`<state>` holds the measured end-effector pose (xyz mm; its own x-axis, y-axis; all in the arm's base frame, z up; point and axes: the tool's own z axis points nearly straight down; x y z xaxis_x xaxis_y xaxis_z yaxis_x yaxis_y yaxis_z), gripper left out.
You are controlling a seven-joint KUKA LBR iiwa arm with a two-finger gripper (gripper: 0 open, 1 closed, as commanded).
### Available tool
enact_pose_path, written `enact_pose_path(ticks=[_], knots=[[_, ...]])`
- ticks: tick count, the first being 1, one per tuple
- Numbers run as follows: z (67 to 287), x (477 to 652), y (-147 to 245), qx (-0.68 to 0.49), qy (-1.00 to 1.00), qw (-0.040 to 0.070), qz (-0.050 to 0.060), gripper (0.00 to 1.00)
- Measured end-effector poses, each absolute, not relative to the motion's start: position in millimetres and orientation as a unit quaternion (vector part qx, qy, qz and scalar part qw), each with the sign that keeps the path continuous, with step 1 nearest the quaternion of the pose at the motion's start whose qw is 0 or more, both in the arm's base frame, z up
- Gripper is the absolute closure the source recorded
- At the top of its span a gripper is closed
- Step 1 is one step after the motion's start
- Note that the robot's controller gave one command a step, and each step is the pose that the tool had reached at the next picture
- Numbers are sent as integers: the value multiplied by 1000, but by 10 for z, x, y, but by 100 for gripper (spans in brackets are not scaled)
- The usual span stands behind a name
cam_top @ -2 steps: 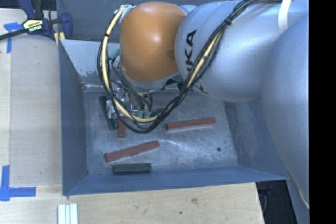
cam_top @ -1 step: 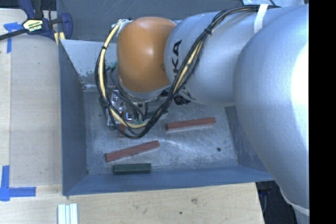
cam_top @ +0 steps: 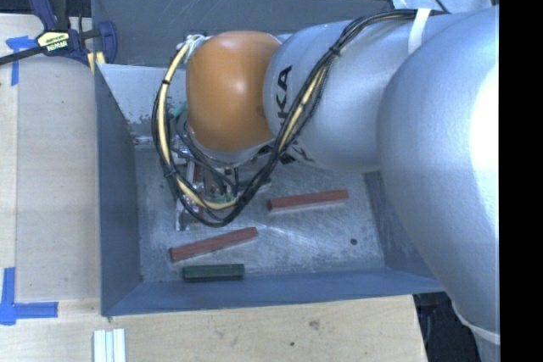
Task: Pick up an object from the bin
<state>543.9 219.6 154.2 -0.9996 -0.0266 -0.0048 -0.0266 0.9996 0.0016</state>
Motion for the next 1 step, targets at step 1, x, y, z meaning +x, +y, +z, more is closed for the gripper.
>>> enact_pose_path(ticks=[1], knots=[[1538, 5437, 2194, -13, 1000, 2, 1, 0]])
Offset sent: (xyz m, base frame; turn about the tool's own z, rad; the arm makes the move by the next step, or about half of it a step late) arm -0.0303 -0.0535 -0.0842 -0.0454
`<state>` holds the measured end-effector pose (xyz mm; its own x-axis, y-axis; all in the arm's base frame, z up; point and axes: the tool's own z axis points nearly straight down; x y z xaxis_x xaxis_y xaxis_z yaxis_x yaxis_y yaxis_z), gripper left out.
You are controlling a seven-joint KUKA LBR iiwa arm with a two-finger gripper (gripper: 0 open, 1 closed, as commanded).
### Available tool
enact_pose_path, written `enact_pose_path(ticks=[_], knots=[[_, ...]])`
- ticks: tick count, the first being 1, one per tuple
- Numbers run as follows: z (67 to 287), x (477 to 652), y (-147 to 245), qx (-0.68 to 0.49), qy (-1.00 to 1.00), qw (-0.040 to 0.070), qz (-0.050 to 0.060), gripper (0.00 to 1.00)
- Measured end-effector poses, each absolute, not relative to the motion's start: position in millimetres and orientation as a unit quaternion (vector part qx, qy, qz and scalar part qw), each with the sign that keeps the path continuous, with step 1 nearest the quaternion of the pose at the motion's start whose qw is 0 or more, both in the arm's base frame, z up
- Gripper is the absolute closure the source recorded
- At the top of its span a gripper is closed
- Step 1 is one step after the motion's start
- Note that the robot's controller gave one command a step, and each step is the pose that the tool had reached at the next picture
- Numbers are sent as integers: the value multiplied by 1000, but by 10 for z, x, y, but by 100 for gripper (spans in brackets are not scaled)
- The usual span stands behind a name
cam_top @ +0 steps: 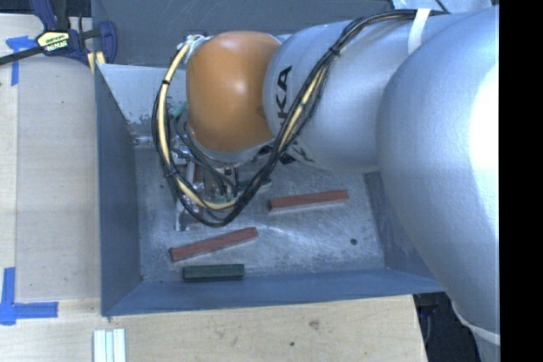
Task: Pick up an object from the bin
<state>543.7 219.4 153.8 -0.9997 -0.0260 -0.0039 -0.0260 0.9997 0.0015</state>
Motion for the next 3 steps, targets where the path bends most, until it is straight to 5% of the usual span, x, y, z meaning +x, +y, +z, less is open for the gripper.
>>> enact_pose_path(ticks=[1, 2, 3], knots=[[1023, 5258, 1866, -29, 1000, 4, 1, 0], [805, 5164, 1616, -104, 995, 9, 4, 100], [805, 5165, 1616, -103, 995, 9, 4, 100]])
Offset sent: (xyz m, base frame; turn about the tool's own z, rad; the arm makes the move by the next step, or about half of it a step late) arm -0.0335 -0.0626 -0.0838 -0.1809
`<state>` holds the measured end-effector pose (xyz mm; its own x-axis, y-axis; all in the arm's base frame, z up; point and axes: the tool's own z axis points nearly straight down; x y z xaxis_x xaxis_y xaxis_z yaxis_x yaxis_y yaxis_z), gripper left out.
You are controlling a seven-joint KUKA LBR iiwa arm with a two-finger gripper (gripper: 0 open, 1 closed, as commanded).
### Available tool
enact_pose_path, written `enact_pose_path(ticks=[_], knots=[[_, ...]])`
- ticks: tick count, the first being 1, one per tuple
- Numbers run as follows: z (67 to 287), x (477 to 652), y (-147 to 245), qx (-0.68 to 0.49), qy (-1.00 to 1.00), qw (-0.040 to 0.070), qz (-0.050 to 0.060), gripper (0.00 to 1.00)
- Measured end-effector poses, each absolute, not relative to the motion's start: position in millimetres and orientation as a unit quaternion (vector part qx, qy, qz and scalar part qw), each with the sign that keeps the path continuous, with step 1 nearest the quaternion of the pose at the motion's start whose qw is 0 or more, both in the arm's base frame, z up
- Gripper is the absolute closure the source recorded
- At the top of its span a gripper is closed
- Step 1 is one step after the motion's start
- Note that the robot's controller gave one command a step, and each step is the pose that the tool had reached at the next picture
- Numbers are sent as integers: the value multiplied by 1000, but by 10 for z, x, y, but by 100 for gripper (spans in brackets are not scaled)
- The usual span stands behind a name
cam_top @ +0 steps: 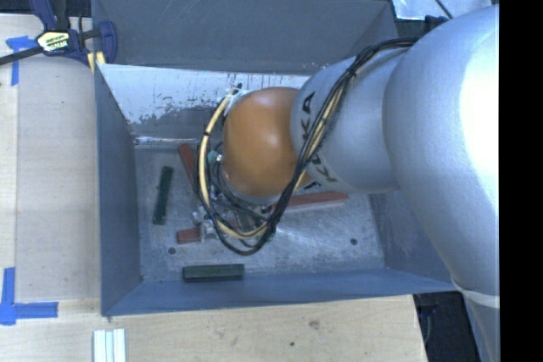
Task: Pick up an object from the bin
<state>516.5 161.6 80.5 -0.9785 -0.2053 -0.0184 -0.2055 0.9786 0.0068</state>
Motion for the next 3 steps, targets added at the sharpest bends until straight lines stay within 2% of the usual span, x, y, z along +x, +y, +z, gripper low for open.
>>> enact_pose_path(ticks=[1, 2, 3], knots=[[1104, 5226, 1610, -100, 995, 1, 1, 100], [1728, 5172, 1543, -99, 995, -1, 0, 100], [972, 5245, 1623, -130, 992, -2, 0, 0]])
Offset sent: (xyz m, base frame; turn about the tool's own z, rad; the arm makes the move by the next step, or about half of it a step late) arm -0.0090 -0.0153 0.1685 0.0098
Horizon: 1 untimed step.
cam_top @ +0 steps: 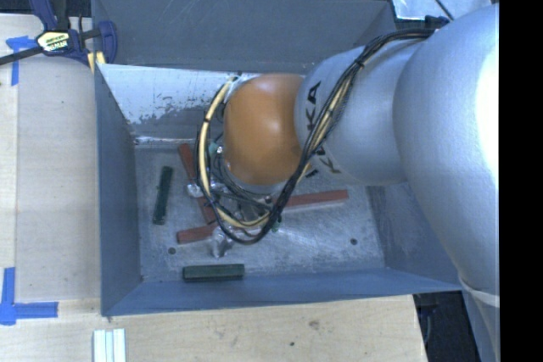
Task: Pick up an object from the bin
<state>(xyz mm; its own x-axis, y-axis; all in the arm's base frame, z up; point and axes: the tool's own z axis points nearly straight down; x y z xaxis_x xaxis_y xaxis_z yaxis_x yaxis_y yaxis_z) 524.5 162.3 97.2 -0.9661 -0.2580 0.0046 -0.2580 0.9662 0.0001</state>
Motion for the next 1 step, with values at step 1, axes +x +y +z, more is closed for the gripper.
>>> enact_pose_path(ticks=[1], knots=[[1014, 5264, 1626, 129, -992, -1, 0, 0]])
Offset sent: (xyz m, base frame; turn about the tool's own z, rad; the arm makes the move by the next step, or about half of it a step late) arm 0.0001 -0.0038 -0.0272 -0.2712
